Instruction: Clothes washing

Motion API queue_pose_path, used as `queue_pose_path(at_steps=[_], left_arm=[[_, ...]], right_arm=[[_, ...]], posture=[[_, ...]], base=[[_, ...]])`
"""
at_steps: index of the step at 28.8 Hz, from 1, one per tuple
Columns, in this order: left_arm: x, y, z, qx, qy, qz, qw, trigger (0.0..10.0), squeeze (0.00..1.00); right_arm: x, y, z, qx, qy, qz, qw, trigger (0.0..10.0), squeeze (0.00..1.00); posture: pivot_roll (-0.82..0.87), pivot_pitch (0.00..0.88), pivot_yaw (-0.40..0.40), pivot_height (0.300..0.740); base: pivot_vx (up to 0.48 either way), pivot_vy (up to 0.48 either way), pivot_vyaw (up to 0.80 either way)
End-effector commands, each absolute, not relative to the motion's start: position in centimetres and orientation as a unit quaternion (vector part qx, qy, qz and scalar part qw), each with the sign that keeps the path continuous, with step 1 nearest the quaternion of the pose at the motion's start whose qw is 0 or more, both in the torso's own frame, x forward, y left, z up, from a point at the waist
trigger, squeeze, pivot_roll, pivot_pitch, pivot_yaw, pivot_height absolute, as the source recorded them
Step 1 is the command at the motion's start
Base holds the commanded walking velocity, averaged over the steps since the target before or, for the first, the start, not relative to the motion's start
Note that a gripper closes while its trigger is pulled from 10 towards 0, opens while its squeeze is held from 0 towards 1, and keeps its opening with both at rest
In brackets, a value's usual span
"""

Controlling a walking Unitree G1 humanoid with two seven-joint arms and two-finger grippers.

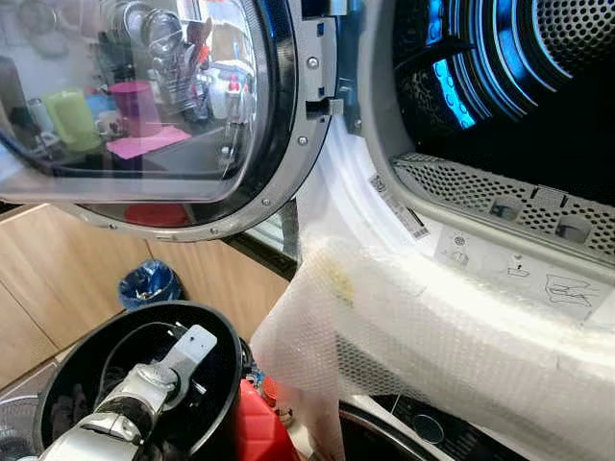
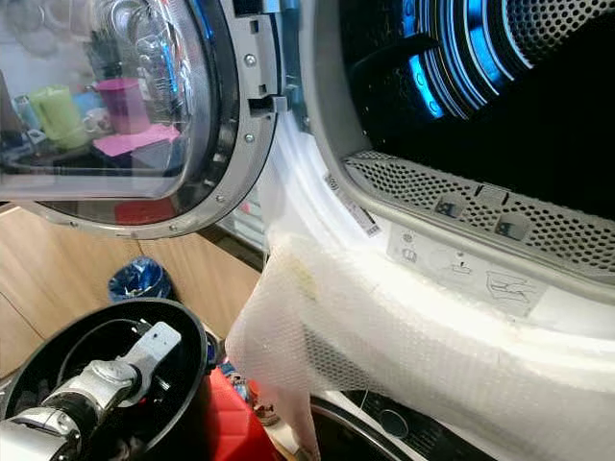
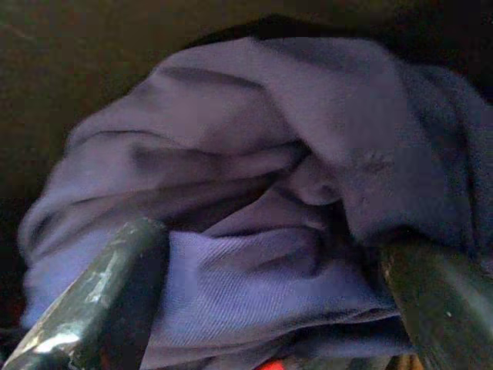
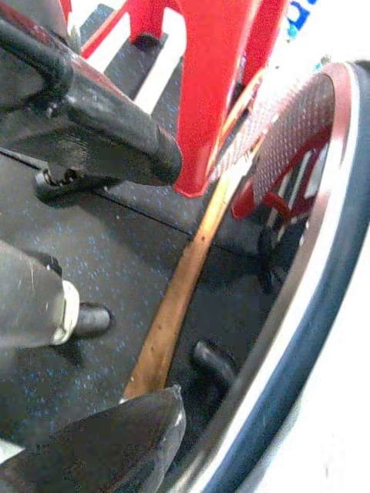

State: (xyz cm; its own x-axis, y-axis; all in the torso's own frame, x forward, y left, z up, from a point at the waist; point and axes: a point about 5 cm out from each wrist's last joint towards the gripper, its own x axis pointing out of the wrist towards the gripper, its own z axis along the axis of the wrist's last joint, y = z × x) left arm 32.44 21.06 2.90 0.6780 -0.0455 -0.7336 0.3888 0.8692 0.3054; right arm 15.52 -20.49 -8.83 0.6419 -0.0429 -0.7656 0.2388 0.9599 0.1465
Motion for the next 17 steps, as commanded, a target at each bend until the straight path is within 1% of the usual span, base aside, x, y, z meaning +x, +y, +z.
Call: queue_pose_path(at_steps=[1, 7, 13, 14, 15, 16, 17], left_arm=[[31.9, 21.2, 2.3, 0.218, 0.396, -0.118, 0.884, 10.0, 0.00], [31.7, 21.6, 2.1, 0.245, 0.402, -0.103, 0.876, 10.0, 0.00], [31.3, 21.0, 1.5, 0.239, 0.410, -0.108, 0.873, 10.0, 0.00], [31.3, 20.9, 1.4, 0.242, 0.413, -0.111, 0.871, 4.7, 0.00], [31.2, 20.9, 1.4, 0.244, 0.414, -0.113, 0.869, 4.7, 0.00], [31.1, 20.7, 1.2, 0.248, 0.416, -0.120, 0.866, 0.0, 0.00], [31.0, 20.6, 1.1, 0.249, 0.417, -0.122, 0.866, 0.0, 0.00]], right_arm=[[15.1, -20.5, -8.9, 0.125, 0.408, -0.079, 0.901, 10.0, 0.00], [13.9, -21.1, -9.0, 0.123, 0.409, -0.084, 0.900, 10.0, 0.00], [13.1, -21.7, -9.0, 0.119, 0.406, -0.087, 0.902, 10.0, 0.00], [13.1, -21.7, -8.9, 0.121, 0.404, -0.087, 0.903, 10.0, 0.00], [13.2, -21.8, -8.9, 0.123, 0.402, -0.088, 0.903, 10.0, 0.00], [13.1, -21.9, -8.8, 0.123, 0.399, -0.089, 0.904, 10.0, 0.00], [13.1, -21.9, -8.8, 0.124, 0.398, -0.092, 0.904, 10.0, 0.00]], posture=[[-0.01, 0.044, -0.004, 0.740], [-0.04, 0.081, -0.034, 0.740], [-0.05, 0.104, -0.052, 0.740], [-0.05, 0.104, -0.052, 0.740], [-0.05, 0.104, -0.052, 0.740], [-0.06, 0.108, -0.051, 0.740], [-0.06, 0.108, -0.051, 0.740]], base=[[0.000, 0.000, 0.00], [0.000, 0.000, 0.00], [0.000, 0.000, 0.00], [0.000, 0.000, 0.00], [0.000, 0.000, 0.00], [0.000, 0.000, 0.00], [0.000, 0.000, 0.00]])
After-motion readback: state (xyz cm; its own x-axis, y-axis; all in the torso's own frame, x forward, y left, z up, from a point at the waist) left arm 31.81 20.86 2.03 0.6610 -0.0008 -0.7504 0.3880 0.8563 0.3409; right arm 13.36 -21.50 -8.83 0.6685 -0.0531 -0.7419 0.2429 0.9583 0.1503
